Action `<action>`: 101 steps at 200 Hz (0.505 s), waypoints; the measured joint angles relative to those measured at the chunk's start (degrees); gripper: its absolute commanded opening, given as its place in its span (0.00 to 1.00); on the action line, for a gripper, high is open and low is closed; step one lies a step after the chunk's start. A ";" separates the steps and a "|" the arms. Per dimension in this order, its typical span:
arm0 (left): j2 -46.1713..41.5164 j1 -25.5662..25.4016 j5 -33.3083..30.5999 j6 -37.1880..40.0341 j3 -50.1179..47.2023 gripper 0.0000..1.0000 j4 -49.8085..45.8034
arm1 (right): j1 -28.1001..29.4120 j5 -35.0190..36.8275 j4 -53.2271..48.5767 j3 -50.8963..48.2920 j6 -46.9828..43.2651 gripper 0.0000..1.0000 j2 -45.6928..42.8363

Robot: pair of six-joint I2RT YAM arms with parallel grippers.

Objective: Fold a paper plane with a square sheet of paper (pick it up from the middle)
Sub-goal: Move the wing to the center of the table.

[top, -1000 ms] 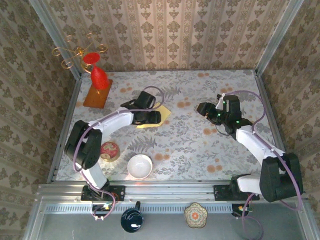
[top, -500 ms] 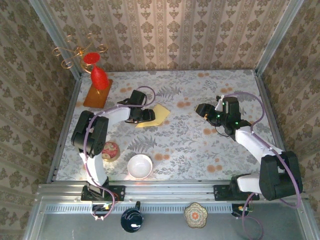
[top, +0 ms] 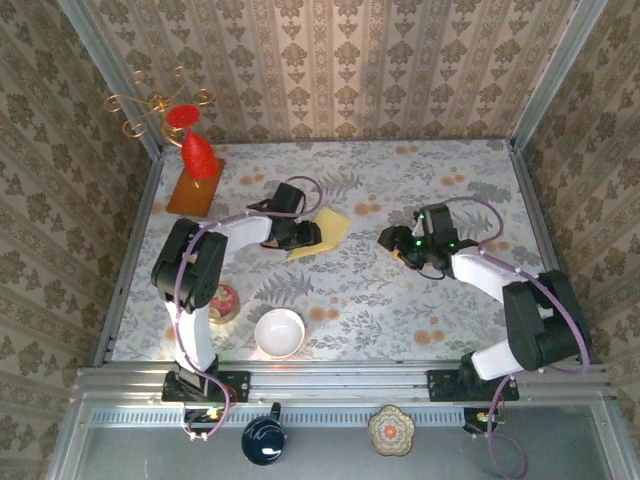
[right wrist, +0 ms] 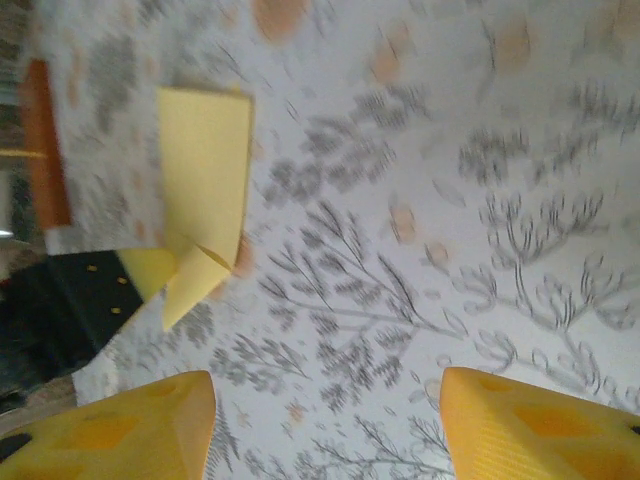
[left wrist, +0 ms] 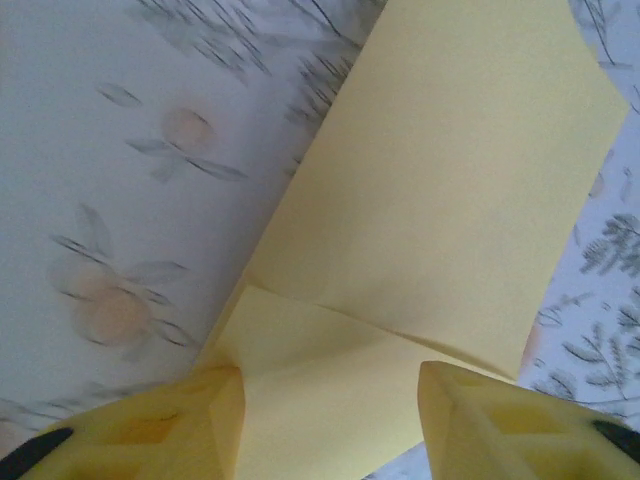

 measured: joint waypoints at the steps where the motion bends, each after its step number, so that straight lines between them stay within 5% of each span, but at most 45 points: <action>1: 0.00 -0.22 0.00 -0.26 -0.07 0.46 0.13 | 0.13 0.09 -0.04 0.00 0.07 0.61 0.09; 50: -1.36 -7.08 0.85 -9.42 -3.96 0.33 4.94 | 8.98 2.25 0.90 -1.99 8.81 0.52 2.21; 101: -3.19 -7.65 1.84 -17.22 -8.59 0.21 9.20 | 12.98 4.55 3.45 -2.58 15.72 0.38 5.01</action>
